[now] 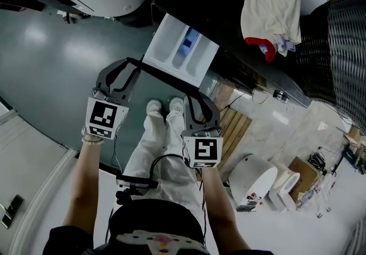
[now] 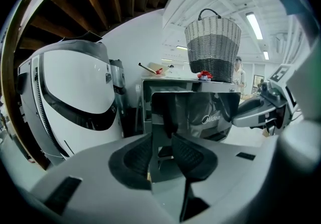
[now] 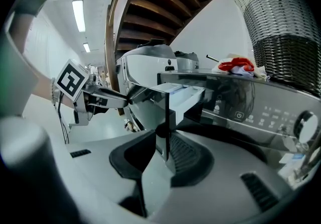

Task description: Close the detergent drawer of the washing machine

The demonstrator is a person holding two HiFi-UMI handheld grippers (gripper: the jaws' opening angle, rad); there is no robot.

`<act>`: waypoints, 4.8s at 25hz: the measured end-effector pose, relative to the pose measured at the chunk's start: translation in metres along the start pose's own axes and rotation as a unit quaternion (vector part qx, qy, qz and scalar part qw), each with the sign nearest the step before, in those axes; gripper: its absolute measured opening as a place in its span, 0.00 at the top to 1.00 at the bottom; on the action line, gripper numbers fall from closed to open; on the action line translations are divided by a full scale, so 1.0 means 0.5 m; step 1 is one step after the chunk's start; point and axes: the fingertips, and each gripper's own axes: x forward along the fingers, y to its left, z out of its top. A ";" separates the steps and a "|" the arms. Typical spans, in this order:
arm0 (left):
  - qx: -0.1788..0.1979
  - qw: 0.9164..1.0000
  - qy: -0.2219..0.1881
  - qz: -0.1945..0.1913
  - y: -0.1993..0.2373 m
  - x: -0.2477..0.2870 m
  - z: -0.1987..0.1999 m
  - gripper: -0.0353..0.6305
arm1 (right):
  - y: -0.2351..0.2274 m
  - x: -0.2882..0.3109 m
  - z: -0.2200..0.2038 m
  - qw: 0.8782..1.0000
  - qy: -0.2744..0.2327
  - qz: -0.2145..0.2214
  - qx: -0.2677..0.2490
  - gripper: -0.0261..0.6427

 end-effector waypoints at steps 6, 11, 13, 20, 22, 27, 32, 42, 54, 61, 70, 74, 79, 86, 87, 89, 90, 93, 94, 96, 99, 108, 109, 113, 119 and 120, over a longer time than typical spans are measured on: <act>-0.008 1.000 0.003 0.007 0.003 0.003 0.002 0.75 | -0.001 0.007 0.007 1.000 0.000 0.005 -0.015 0.81; -0.005 1.000 0.003 0.012 0.007 0.016 0.012 0.75 | -0.016 0.015 0.011 1.000 0.001 0.002 -0.012 0.81; -0.008 1.000 0.001 0.016 0.010 0.024 0.017 0.75 | -0.023 0.020 0.017 1.000 0.001 0.000 -0.013 0.81; -0.008 1.000 -0.003 0.025 0.021 0.052 0.036 0.75 | -0.051 0.040 0.031 1.000 -0.004 -0.013 0.002 0.80; -0.011 1.000 0.000 0.029 0.026 0.060 0.034 0.76 | -0.059 0.045 0.036 1.000 -0.004 -0.016 0.001 0.80; -0.017 0.999 -0.004 0.033 0.032 0.079 0.043 0.76 | -0.081 0.057 0.039 1.000 0.002 -0.029 0.010 0.80; -0.014 0.999 -0.004 0.039 0.039 0.094 0.052 0.76 | -0.087 0.070 0.046 0.999 0.006 -0.038 0.010 0.80; -0.003 0.999 -0.009 0.047 0.046 0.124 0.082 0.77 | -0.111 0.091 0.062 0.998 0.011 -0.067 0.019 0.80; -0.005 0.998 -0.007 0.064 0.062 0.166 0.107 0.77 | -0.157 0.114 0.071 0.992 0.022 -0.114 0.052 0.80; 0.001 0.997 -0.006 0.071 0.070 0.181 0.118 0.74 | -0.177 0.117 0.070 0.987 0.028 -0.140 0.069 0.80; -0.006 0.997 -0.011 0.076 0.078 0.193 0.124 0.72 | -0.192 0.124 0.077 0.984 0.025 -0.151 0.088 0.80; -0.007 0.997 -0.012 0.077 0.080 0.202 0.129 0.72 | -0.195 0.128 0.074 0.982 0.027 -0.156 0.100 0.81; -0.015 0.997 -0.012 0.077 0.081 0.203 0.130 0.72 | -0.195 0.132 0.072 0.978 0.027 -0.160 0.133 0.82; -0.009 0.997 -0.006 0.075 0.080 0.205 0.131 0.73 | -0.197 0.135 0.069 0.971 0.030 -0.157 0.178 0.85; -0.009 0.997 -0.006 0.075 0.080 0.205 0.131 0.73 | -0.196 0.136 0.069 0.970 0.030 -0.155 0.182 0.85; -0.012 0.997 -0.006 0.078 0.080 0.205 0.130 0.73 | -0.195 0.140 0.069 0.971 0.031 -0.150 0.184 0.87; -0.016 0.997 -0.007 0.080 0.081 0.204 0.129 0.73 | -0.195 0.141 0.070 0.972 0.029 -0.147 0.180 0.87; -0.041 0.996 -0.009 0.079 0.079 0.200 0.119 0.73 | -0.193 0.139 0.073 0.980 0.017 -0.142 0.141 0.87; -0.056 0.995 -0.012 0.076 0.077 0.196 0.117 0.73 | -0.191 0.137 0.074 0.982 0.013 -0.138 0.132 0.87; -0.080 0.994 -0.019 0.072 0.076 0.181 0.117 0.73 | -0.184 0.132 0.078 0.983 0.008 -0.127 0.129 0.86; -0.084 0.993 -0.025 0.075 0.073 0.150 0.124 0.77 | -0.178 0.113 0.090 0.985 0.001 -0.117 0.127 0.88; -0.055 0.995 -0.053 0.059 0.022 0.040 0.196 0.93 | -0.160 0.026 0.168 0.989 -0.043 -0.104 0.095 0.95; -0.050 0.996 -0.056 0.054 0.012 0.029 0.206 0.93 | -0.158 0.016 0.178 0.990 -0.047 -0.101 0.090 0.95; -0.024 0.997 -0.066 0.035 -0.029 -0.015 0.252 0.93 | -0.147 -0.021 0.210 0.991 -0.056 -0.088 0.082 0.95; -0.004 0.997 -0.074 0.012 -0.086 -0.075 0.298 0.93 | -0.130 -0.073 0.251 0.992 -0.079 -0.075 0.068 0.95; -0.001 0.997 -0.074 0.009 -0.093 -0.084 0.304 0.93 | -0.129 -0.081 0.259 0.992 -0.083 -0.072 0.063 0.95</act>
